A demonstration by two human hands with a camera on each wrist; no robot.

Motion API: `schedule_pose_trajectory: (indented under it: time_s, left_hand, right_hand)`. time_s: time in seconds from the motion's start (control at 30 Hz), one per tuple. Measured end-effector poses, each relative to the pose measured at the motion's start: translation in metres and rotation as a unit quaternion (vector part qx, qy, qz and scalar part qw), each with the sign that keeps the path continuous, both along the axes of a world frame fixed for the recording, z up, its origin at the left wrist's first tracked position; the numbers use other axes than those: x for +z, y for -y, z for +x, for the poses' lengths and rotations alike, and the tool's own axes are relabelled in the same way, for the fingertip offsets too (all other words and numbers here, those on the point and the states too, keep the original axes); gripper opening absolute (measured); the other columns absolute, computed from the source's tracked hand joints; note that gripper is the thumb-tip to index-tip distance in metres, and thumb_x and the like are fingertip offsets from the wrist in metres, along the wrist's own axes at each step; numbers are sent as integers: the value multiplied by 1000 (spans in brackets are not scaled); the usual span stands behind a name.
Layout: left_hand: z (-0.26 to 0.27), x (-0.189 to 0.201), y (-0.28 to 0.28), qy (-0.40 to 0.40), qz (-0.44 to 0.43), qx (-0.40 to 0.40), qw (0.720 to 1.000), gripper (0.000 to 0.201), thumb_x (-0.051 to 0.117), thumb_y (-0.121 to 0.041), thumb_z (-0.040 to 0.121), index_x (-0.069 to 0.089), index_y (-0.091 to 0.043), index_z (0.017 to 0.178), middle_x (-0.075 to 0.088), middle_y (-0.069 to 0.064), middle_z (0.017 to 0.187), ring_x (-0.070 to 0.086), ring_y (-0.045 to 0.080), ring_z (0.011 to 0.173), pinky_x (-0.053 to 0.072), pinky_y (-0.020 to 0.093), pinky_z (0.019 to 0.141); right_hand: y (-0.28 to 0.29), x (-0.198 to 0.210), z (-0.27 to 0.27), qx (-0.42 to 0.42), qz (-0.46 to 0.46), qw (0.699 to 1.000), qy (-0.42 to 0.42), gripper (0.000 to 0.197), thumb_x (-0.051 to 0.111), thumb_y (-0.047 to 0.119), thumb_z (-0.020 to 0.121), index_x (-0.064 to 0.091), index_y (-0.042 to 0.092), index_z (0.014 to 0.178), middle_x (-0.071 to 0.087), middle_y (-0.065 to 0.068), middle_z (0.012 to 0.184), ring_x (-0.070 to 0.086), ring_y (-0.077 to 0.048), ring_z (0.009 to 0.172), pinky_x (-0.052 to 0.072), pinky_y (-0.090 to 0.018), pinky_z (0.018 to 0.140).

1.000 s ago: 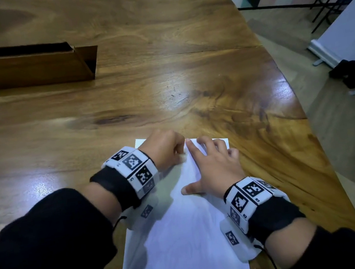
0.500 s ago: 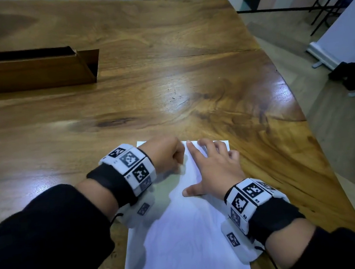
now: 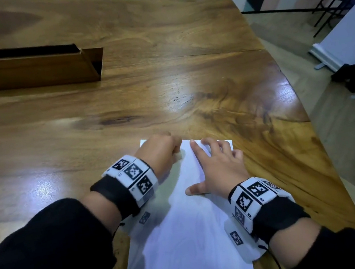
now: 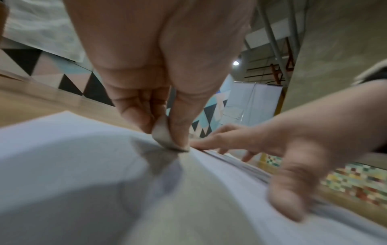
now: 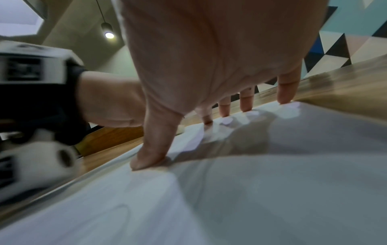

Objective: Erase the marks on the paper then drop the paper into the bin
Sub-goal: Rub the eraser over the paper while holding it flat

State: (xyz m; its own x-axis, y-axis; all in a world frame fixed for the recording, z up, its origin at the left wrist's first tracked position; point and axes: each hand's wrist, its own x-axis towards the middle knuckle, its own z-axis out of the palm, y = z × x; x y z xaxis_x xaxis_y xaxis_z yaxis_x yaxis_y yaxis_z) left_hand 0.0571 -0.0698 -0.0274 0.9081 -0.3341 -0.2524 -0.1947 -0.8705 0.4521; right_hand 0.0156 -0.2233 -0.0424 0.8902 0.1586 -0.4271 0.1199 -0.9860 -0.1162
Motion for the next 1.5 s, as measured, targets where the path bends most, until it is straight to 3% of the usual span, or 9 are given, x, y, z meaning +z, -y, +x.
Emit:
schedule_pose_trajectory:
  time_s: [0.13, 0.3, 0.5, 0.7, 0.83, 1.03, 1.17, 1.4, 1.5]
  left_hand:
    - [-9, 8, -14, -132, 47, -84, 987, 16, 70, -25, 74, 56, -21, 68, 52, -8, 64, 48, 10, 65, 34, 22, 53]
    - [4, 3, -4, -8, -2, 18, 1000, 12, 63, -22, 80, 60, -10, 83, 54, 2, 82, 50, 23, 81, 37, 27, 70]
    - [-11, 9, -14, -146, 54, -88, 984, 18, 71, -23, 73, 56, -23, 62, 52, -9, 63, 51, 16, 69, 43, 28, 65]
    - [-4, 2, 0, -10, -15, 16, 1000, 10, 63, -19, 79, 60, -10, 81, 51, 1, 77, 54, 27, 83, 40, 28, 69]
    - [-15, 6, -9, -135, 29, -82, 987, 8, 70, -22, 73, 63, -18, 73, 51, -10, 63, 52, 17, 72, 45, 29, 70]
    - [-3, 1, -6, -8, -30, 31, 999, 10, 63, -21, 80, 59, -12, 79, 50, -2, 71, 56, 29, 84, 40, 30, 72]
    - [-12, 7, -21, -128, 40, -74, 988, 13, 71, -24, 73, 60, -21, 68, 50, -10, 61, 51, 15, 67, 37, 23, 58]
    - [-22, -6, -44, -172, -162, 114, 965, 6, 68, -17, 76, 63, -16, 79, 60, -2, 69, 54, 12, 64, 43, 23, 63]
    - [-20, -7, -45, -192, -181, 129, 956, 10, 68, -16, 76, 63, -11, 83, 60, -2, 67, 54, 9, 57, 45, 20, 59]
  right_hand:
    - [0, 0, 0, 0, 0, 1000, -4, 114, 63, 76, 64, -1, 37, 150, 5, 7, 154, 7, -21, 138, 19, -42, 105]
    - [0, 0, 0, -4, 1, 1000, -7, 114, 63, 76, 64, -2, 37, 150, 4, 8, 154, 5, -21, 139, 17, -42, 106]
    - [0, 1, 0, 0, -4, 1000, -6, 115, 63, 76, 64, -2, 37, 150, 4, 7, 154, 5, -21, 139, 17, -41, 105]
    - [-1, 2, 0, -1, -4, 1000, -10, 113, 62, 76, 65, -2, 37, 150, 4, 7, 154, 5, -21, 139, 18, -41, 104]
    - [-1, 3, 0, 0, -3, 1000, -11, 115, 63, 75, 65, -2, 36, 150, 4, 7, 154, 5, -22, 139, 18, -42, 105]
    - [-1, 4, -1, -1, -6, 1000, -12, 113, 62, 75, 66, -2, 37, 150, 4, 7, 154, 5, -21, 140, 18, -42, 106]
    - [-1, 4, -1, 0, -3, 1000, -10, 114, 63, 75, 65, -2, 36, 150, 5, 7, 153, 5, -21, 139, 18, -43, 106]
    - [-5, 7, -2, 19, 6, 1000, -13, 103, 63, 69, 71, 2, 41, 149, -1, 3, 157, 4, -24, 141, 16, -44, 111]
    - [-7, 6, -3, 53, 57, 997, -19, 100, 65, 55, 80, 4, 25, 153, -20, 3, 158, -12, -19, 146, 2, -36, 119]
